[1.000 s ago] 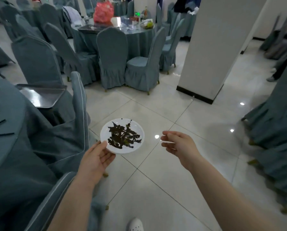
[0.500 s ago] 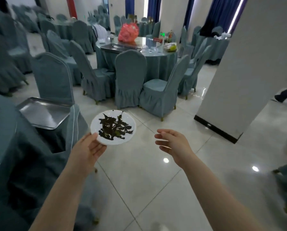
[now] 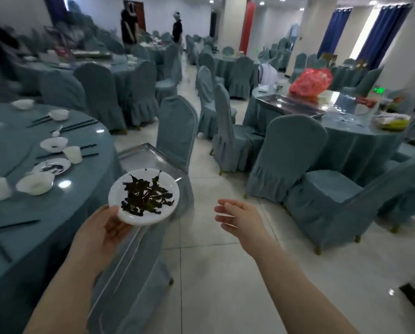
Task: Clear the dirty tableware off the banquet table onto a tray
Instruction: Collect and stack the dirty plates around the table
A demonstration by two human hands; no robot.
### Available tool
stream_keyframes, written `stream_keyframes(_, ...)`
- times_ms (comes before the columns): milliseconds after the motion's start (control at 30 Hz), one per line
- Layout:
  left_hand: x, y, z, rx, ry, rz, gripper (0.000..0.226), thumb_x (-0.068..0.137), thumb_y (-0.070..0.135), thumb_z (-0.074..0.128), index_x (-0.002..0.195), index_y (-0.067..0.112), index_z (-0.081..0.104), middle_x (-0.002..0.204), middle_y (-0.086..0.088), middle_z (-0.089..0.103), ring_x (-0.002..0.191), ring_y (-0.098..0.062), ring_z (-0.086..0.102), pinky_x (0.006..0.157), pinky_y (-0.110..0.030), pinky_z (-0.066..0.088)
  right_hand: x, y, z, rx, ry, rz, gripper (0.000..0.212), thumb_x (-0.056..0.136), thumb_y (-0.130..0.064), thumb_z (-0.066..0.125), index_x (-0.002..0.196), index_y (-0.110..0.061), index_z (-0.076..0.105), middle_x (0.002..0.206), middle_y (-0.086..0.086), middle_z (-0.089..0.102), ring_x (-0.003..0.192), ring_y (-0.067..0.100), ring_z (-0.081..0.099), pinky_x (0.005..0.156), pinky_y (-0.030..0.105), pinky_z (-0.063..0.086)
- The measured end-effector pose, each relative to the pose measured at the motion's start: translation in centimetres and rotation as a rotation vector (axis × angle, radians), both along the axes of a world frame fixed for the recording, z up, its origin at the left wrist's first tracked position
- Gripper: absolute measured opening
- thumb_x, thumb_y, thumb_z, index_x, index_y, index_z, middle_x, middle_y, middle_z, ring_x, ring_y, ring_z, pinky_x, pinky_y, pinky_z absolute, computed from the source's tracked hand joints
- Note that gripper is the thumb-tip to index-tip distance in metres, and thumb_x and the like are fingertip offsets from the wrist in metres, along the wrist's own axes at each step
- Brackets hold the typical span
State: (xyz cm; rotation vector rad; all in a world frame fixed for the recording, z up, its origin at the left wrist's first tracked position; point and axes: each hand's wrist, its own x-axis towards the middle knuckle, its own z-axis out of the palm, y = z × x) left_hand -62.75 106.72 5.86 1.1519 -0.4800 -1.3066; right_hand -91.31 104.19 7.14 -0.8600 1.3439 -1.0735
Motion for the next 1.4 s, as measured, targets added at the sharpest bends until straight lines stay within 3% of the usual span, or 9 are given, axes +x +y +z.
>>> stream_keyframes(167, 5.3, -6.8, -1.7, 0.022, 0.041, 0.216, 0.018, 0.095, 0.019, 0.052, 0.111, 0.012, 0.058, 0.095, -0.005, 0.069, 0.091, -0.017, 0.065, 0.072, -0.031, 0.050, 3.9, -10.4, -1.0, 0.018, -0.004, 0.108, 0.018, 0.097, -0.011, 0.051, 0.096, -0.013, 0.069, 0.087, 0.003, 0.072, 0.075, 0.018, 0.066, 0.071, 0.029, 0.052)
stream_keyframes(267, 7.6, -10.0, -2.8, 0.033, 0.041, 0.299, 0.009, 0.095, 0.019, 0.053, 0.100, 0.017, 0.060, 0.095, -0.005, 0.068, 0.088, -0.017, 0.064, 0.074, -0.032, 0.054, 6.5, -15.8, -1.5, 0.013, 0.014, 0.199, 0.017, 0.096, -0.011, 0.052, 0.096, -0.013, 0.069, 0.086, 0.002, 0.072, 0.076, 0.018, 0.065, 0.072, 0.030, 0.050)
stream_keyframes(500, 11.3, -14.7, -4.6, 0.098, 0.013, 0.480, 0.008, 0.095, 0.017, 0.053, 0.095, 0.016, 0.061, 0.083, -0.004, 0.072, 0.075, -0.015, 0.068, 0.063, -0.027, 0.058, 12.8, -27.2, -2.9, 0.043, 0.026, 0.383, 0.016, 0.095, -0.007, 0.053, 0.099, -0.010, 0.068, 0.081, 0.002, 0.071, 0.068, 0.017, 0.063, 0.064, 0.028, 0.046)
stream_keyframes(667, 11.9, -18.3, -7.2, 0.149, 0.007, 0.620, 0.010, 0.094, 0.015, 0.053, 0.099, 0.017, 0.062, 0.081, -0.002, 0.075, 0.081, -0.019, 0.067, 0.071, -0.031, 0.051, 17.4, -36.1, -5.1, 0.083, 0.048, 0.596, 0.017, 0.096, -0.007, 0.052, 0.102, -0.011, 0.068, 0.086, 0.003, 0.073, 0.074, 0.016, 0.067, 0.076, 0.033, 0.052)
stream_keyframes(767, 11.0, -21.1, -8.5, 0.169, 0.000, 0.702, 0.011, 0.094, 0.017, 0.054, 0.100, 0.018, 0.062, 0.084, -0.002, 0.075, 0.081, -0.018, 0.068, 0.071, -0.030, 0.050, 19.8, -41.7, -6.6, 0.103, 0.043, 0.726, 0.017, 0.096, -0.007, 0.053, 0.098, -0.013, 0.068, 0.085, 0.002, 0.073, 0.072, 0.016, 0.066, 0.067, 0.026, 0.050)
stream_keyframes(867, 9.5, -23.9, -9.1, 0.190, -0.017, 0.802, 0.012, 0.094, 0.016, 0.053, 0.101, 0.015, 0.063, 0.088, -0.005, 0.075, 0.080, -0.019, 0.069, 0.071, -0.031, 0.051, 21.4, -46.7, -7.7, 0.133, 0.082, 0.850, 0.015, 0.095, -0.006, 0.053, 0.099, -0.009, 0.068, 0.079, 0.001, 0.073, 0.070, 0.017, 0.065, 0.067, 0.029, 0.048)
stream_keyframes(1067, 6.5, -26.9, -9.1, 0.213, -0.021, 0.995, 0.014, 0.094, 0.013, 0.054, 0.103, 0.013, 0.064, 0.092, -0.008, 0.075, 0.077, -0.019, 0.072, 0.062, -0.026, 0.056, 26.4, -52.3, -8.9, 0.157, 0.164, 1.056, 0.013, 0.096, -0.006, 0.053, 0.095, -0.011, 0.064, 0.081, 0.004, 0.070, 0.062, 0.015, 0.062, 0.054, 0.021, 0.044)
stream_keyframes(1267, 6.7, -27.5, -10.3, 0.236, 0.010, 1.203, 0.013, 0.095, 0.010, 0.051, 0.100, 0.013, 0.062, 0.081, -0.006, 0.075, 0.072, -0.018, 0.070, 0.061, -0.028, 0.056, 32.4, -52.6, -11.1, 0.177, 0.248, 1.285, 0.011, 0.094, -0.013, 0.057, 0.095, -0.018, 0.066, 0.084, -0.002, 0.074, 0.072, 0.014, 0.067, 0.064, 0.024, 0.050)
stream_keyframes(1400, 9.2, -27.4, -10.8, 0.271, 0.035, 1.275, 0.012, 0.095, 0.012, 0.052, 0.103, 0.014, 0.062, 0.084, -0.006, 0.075, 0.075, -0.018, 0.072, 0.060, -0.028, 0.056, 36.1, -53.8, -11.7, 0.159, 0.290, 1.317, 0.009, 0.093, -0.012, 0.058, 0.092, -0.017, 0.066, 0.084, 0.000, 0.075, 0.076, 0.017, 0.067, 0.064, 0.025, 0.051)
